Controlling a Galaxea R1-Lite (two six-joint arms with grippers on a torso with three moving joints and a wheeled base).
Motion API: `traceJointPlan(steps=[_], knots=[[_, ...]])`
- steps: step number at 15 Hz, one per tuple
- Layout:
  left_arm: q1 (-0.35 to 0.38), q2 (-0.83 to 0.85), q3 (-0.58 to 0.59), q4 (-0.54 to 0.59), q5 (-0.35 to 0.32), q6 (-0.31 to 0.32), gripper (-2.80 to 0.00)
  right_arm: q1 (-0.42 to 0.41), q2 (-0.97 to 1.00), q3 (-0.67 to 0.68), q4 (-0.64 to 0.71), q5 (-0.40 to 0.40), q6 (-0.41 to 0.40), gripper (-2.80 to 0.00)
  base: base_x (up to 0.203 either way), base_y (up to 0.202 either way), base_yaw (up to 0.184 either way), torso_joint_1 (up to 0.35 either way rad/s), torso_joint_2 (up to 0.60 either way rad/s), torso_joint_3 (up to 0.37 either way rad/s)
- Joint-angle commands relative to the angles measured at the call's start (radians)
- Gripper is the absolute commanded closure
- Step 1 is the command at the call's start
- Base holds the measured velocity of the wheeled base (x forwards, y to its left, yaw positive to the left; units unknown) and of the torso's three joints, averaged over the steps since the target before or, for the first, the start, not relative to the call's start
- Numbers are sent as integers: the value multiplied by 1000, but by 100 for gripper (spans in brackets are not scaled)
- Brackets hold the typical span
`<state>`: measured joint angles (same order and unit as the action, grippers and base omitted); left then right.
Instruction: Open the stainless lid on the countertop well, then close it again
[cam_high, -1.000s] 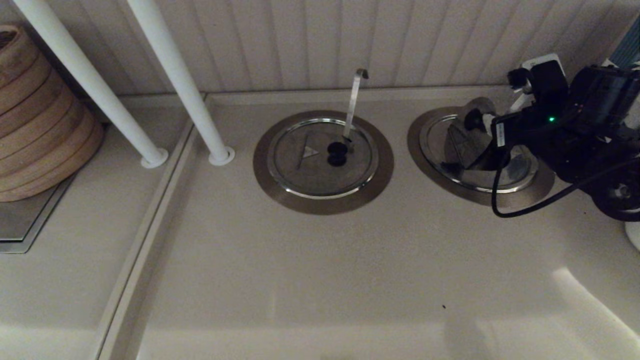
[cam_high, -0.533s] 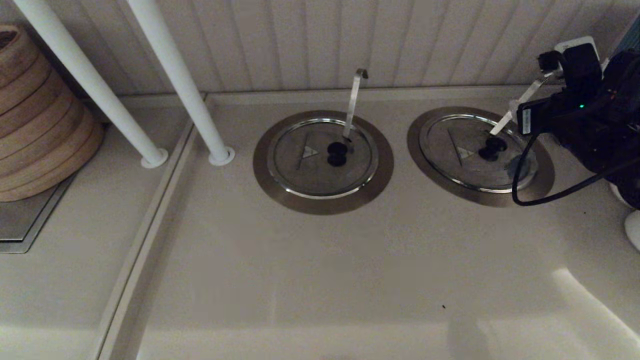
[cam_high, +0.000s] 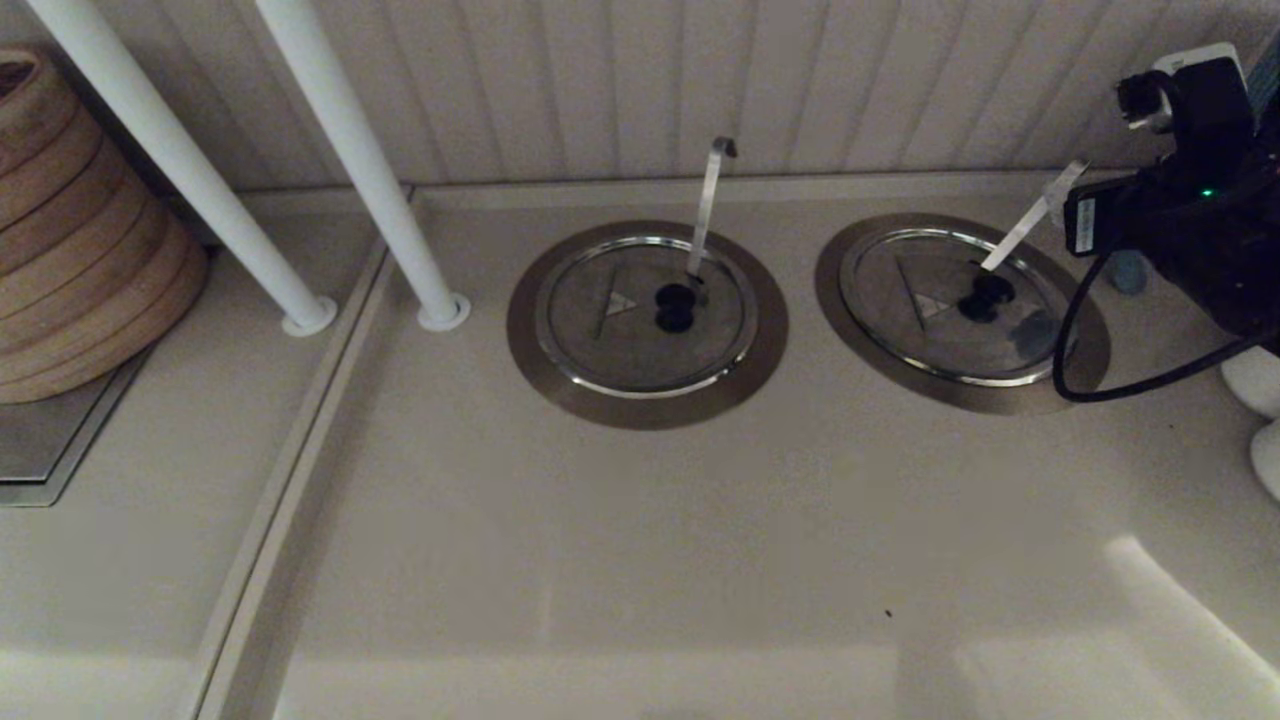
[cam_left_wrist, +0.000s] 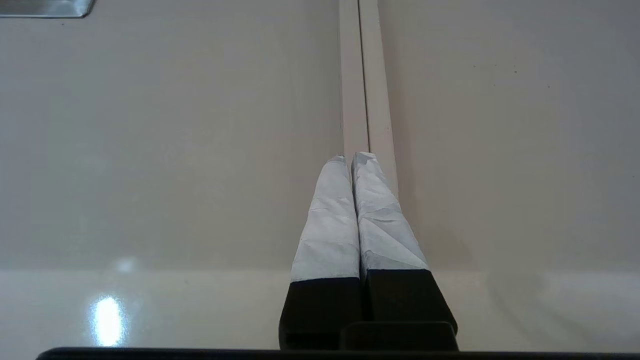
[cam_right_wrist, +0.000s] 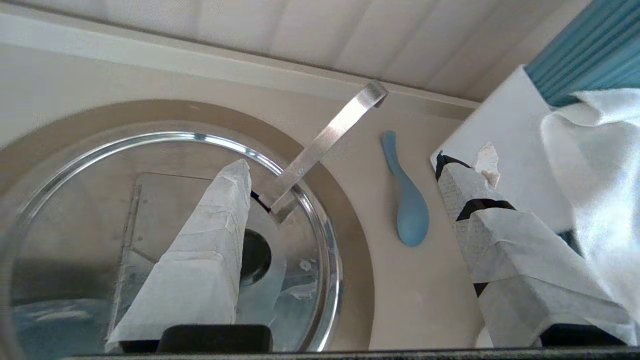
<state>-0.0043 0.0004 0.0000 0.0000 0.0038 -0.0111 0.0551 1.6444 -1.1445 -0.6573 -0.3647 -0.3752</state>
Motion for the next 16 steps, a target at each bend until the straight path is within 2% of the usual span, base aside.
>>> traceJointPlan(steps=[1,3,4,5,9,11,12,14,16], knots=[[0,1,0,0,-1,-1,0,4,-92,2,74,3,19,-280,0,0,0,0,0,0],[0,1,0,0,0,-1,0,11,-164,4,178,25,44,-280,0,0,0,0,0,0],[0,1,0,0,1,0,0,17,-199,4,230,38,62,-195,0,0,0,0,0,0],[0,1,0,0,-1,0,0,30,-229,1,292,43,81,0,0,0,0,0,0,0],[1,1,0,0,1,-1,0,97,-407,-16,564,47,125,0,0,0,0,0,0,0],[0,1,0,0,1,-1,0,135,-499,-15,783,71,144,0,0,0,0,0,0,0],[0,1,0,0,1,-1,0,146,-516,2,838,113,161,0,0,0,0,0,0,0],[0,1,0,0,-1,-1,0,148,-590,34,916,121,191,0,0,0,0,0,0,0],[0,1,0,0,0,-1,0,148,-701,73,1051,122,213,0,0,0,0,0,0,0]])
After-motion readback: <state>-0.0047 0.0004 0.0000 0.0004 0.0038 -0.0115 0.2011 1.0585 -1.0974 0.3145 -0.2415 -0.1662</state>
